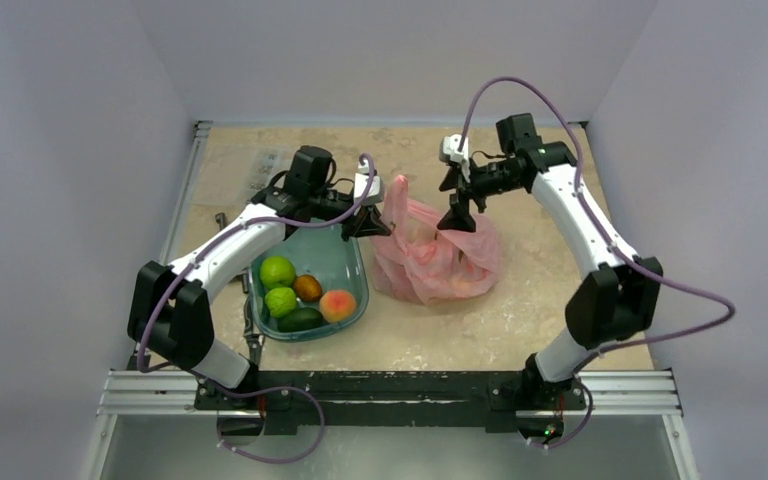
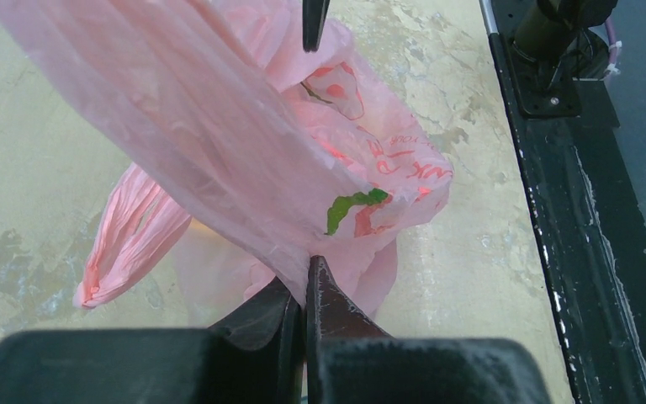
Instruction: Place the fake fruits into the plastic bag and tie a complex knot
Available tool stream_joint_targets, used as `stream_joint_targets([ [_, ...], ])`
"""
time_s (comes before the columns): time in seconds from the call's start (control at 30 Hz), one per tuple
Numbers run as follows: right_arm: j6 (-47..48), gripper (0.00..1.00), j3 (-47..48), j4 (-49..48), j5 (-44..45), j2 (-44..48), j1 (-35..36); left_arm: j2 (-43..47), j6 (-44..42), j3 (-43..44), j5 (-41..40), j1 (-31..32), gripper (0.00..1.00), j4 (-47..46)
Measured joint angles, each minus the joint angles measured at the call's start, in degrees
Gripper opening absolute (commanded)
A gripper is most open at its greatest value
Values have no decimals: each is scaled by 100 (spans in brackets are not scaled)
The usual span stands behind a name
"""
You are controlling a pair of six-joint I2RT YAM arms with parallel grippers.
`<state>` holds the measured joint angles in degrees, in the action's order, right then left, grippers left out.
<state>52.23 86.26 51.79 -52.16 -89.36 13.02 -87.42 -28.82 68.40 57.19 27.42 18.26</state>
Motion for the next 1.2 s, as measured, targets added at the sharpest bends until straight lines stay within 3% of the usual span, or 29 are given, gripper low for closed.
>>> stream_joint_targets([
  [0.23, 551, 99, 479, 1025, -133, -1233, 4, 0, -103, 72, 2, 7, 0, 72],
  [0.73, 820, 93, 577, 1683, -490, -1676, 2, -11, -914, 334, -66, 114, 0, 590],
  [1.0, 787, 58, 426, 1742, -713, -1731, -52, -225, -1912, 831, -149, 291, 0, 1349],
  [1.07, 785, 37, 428, 1768, -767, -1731, -87, -356, -2186, 1036, -195, 343, 0, 1631],
  [1.13, 723, 8, 424, 1742, -800, -1727, -120, -509, -2452, 1276, -243, 378, 0, 1908],
  [1.17, 619, 0, 400, 1659, -809, -1703, -129, -586, -2575, 1397, -271, 387, 0, 2044],
  [1.2, 516, 0, 330, 1526, -813, -1650, -136, -647, -2673, 1493, -293, 391, 0, 2142],
])
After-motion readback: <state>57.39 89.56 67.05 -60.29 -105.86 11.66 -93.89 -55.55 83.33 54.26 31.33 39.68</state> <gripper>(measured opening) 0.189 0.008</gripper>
